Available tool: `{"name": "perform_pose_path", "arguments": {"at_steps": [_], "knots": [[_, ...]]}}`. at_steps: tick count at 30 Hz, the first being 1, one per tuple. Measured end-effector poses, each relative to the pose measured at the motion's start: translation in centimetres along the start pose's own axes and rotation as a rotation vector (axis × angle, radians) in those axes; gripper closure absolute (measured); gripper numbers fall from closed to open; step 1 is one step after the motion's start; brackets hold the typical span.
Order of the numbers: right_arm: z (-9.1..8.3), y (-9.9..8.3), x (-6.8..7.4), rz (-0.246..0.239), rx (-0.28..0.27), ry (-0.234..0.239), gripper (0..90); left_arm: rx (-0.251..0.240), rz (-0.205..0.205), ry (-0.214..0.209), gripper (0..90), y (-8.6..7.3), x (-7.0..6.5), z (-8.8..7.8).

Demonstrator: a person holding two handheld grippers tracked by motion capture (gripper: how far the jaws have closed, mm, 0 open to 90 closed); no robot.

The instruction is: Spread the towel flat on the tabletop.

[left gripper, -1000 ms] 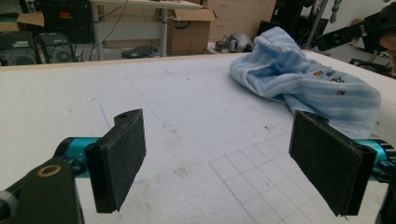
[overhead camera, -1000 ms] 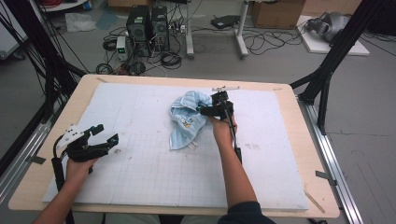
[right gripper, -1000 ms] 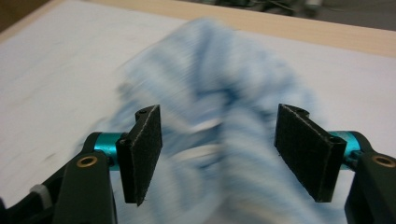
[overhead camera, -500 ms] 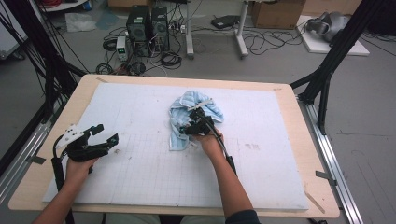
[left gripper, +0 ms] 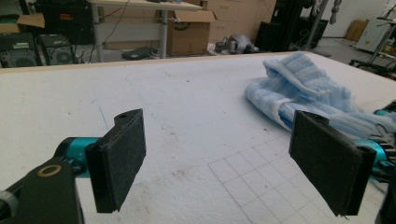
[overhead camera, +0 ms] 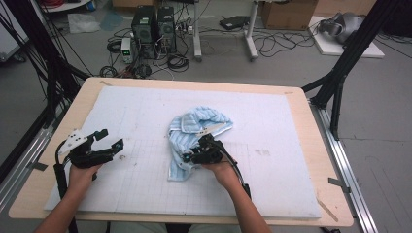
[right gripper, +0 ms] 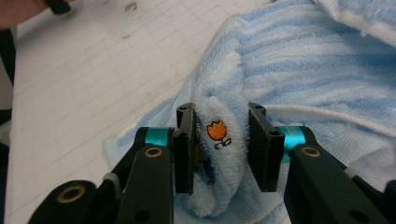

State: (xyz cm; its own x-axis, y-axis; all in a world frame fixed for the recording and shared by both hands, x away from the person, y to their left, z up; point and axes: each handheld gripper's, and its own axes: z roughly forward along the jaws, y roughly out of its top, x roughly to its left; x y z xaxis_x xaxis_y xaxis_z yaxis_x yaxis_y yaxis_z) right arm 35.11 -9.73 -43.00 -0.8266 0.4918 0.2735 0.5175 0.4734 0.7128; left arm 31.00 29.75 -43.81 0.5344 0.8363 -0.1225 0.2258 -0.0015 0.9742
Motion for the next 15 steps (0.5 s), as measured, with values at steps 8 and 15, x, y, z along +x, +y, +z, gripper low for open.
{"name": "perform_pose_path", "arguments": {"at_steps": [8,15], "knots": [[-1.8,-1.3,2.3,-0.034,-0.014,0.040,70.3,0.005,0.000,0.003,19.2,0.0,0.0,0.0],[-4.0,-2.5,1.5,0.009,-0.124,-0.032,43.9,0.010,-0.003,-0.001,22.9,0.2,-0.1,-0.1]]}}
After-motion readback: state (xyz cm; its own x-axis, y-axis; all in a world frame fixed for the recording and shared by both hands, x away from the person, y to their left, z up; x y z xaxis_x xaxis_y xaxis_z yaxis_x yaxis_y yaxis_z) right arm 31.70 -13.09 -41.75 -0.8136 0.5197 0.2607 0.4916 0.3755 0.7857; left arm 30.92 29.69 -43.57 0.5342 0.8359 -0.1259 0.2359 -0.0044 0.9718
